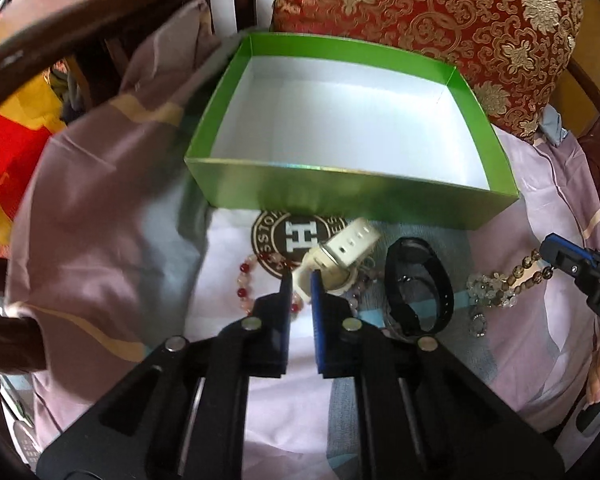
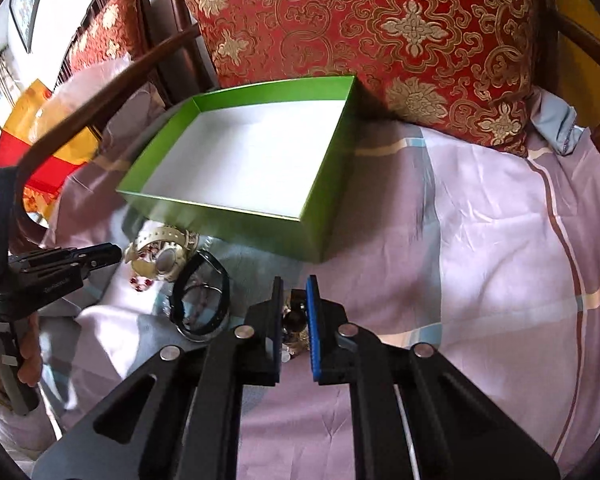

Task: Organize jewelry
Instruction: 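Grasp the white watch with the left tool while the right tool grasps the brown wooden bead bracelet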

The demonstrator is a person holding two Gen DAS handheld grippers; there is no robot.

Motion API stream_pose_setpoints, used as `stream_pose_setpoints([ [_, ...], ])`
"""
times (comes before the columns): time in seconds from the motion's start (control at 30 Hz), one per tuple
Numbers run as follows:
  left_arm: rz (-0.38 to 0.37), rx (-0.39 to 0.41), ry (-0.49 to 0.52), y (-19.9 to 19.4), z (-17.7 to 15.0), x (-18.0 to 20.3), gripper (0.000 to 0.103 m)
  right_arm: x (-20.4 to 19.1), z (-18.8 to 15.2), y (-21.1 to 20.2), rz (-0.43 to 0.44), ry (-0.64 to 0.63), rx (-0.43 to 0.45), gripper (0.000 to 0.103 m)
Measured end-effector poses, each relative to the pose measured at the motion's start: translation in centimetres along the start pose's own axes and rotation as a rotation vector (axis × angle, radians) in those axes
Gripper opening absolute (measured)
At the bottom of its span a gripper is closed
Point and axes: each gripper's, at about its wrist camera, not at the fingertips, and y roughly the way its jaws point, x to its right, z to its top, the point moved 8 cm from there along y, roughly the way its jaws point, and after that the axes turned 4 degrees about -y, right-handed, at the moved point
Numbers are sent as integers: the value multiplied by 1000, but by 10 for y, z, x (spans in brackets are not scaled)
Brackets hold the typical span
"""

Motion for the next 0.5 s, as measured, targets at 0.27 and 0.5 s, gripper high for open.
stream_pose_setpoints([
  [0.27, 22, 9, 18, 8, 5, 4, 42, 13, -3, -1, -52, 9, -25, 35],
  [0.5, 25, -67, 49, 39, -3, 16, 44, -23, -27, 42, -34, -126, -166, 35],
])
